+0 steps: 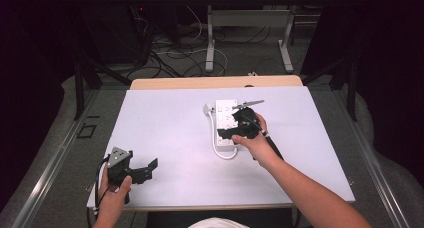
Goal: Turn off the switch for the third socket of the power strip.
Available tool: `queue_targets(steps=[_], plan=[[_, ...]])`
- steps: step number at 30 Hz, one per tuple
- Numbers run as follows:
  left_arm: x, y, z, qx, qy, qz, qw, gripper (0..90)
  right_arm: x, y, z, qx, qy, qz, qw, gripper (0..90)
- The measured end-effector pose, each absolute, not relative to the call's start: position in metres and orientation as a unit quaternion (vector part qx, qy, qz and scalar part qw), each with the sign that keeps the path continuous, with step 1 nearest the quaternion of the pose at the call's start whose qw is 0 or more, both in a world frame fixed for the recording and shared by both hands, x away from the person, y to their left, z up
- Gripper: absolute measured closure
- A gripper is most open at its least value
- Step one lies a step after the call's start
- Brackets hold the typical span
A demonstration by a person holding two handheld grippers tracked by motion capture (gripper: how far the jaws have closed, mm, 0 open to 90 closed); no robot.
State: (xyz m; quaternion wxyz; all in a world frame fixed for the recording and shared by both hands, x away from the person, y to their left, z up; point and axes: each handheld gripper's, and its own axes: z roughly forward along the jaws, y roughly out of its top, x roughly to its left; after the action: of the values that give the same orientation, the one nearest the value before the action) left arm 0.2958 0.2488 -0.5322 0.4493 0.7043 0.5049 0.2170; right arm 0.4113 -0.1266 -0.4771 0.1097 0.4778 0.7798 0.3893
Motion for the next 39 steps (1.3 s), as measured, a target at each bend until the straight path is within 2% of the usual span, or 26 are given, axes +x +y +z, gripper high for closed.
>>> queue_targets(steps=[13,22,39], plan=[[0.296,0.248,-0.533,0.705,0.506,0.216,0.447,0.2,0.380,-0.159,-0.488,0.470,0.773,0.400,0.143,0.0],[0.296,0.247,-0.534,0.707,0.506,0.216,0.444,0.2,0.360,-0.186,-0.496,0.474,0.765,0.395,0.185,0.0],[0.296,0.247,-0.535,0.708,0.508,0.217,0.440,0.2,0.341,-0.233,-0.518,0.521,0.736,0.387,0.193,0.0]])
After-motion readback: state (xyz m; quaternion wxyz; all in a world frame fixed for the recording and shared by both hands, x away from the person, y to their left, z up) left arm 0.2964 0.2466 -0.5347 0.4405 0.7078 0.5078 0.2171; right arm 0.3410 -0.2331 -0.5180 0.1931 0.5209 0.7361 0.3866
